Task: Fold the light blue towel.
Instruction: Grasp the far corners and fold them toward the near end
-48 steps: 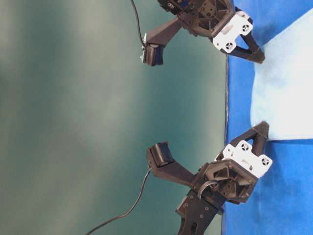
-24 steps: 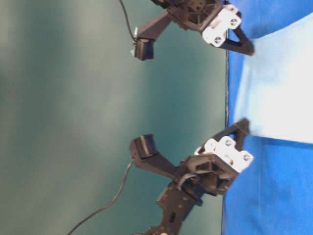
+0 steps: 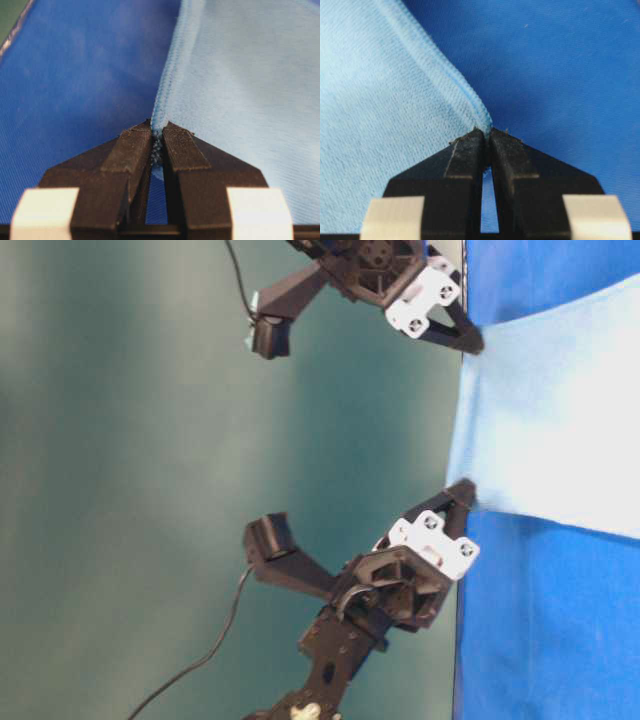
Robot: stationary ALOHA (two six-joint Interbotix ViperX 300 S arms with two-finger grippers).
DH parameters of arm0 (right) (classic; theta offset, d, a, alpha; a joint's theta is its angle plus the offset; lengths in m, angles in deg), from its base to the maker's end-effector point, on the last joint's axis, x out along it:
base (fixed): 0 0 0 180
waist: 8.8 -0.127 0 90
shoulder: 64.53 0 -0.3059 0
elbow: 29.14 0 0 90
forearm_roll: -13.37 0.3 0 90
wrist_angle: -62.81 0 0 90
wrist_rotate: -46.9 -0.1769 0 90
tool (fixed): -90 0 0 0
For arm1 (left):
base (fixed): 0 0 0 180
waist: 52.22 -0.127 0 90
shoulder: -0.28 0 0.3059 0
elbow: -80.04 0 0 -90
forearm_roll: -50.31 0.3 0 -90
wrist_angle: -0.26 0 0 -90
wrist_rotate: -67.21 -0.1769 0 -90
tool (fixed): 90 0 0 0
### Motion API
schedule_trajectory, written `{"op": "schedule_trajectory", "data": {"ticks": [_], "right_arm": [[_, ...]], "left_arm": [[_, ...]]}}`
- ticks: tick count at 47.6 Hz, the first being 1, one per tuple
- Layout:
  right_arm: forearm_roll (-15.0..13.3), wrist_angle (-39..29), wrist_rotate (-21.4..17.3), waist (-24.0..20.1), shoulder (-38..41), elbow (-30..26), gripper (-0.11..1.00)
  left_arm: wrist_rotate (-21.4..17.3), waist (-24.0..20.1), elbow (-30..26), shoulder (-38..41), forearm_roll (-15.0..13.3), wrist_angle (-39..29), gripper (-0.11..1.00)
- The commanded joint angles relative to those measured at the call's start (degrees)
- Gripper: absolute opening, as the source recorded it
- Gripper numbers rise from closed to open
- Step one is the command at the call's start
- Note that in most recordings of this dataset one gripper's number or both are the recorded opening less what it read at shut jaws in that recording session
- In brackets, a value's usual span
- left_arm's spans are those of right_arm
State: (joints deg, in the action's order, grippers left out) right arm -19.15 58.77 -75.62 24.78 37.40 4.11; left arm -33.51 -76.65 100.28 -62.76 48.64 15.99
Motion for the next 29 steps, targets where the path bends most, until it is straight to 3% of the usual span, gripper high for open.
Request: {"op": "schedule_trajectory", "data": {"ticks": [1,18,29], "right_arm": [[-0.2,-2.5,-0.4,-0.4,-4.0,-0.3,0.05],[1.1,-11.9,-1.8,-12.8,-12.8,0.4,0.05],[1.4,-18.2,-7.6,-22.0,-13.7,0.5,0.05]], "left_arm": [[0.1,1.0,0.4,-4.0,0.0,-0.6,0.04],[-0.1,6.9,5.3,-13.9,0.0,-2.9,0.04],[0.1,12.4,8.7,-15.8,0.0,-3.8,0.04]]}}
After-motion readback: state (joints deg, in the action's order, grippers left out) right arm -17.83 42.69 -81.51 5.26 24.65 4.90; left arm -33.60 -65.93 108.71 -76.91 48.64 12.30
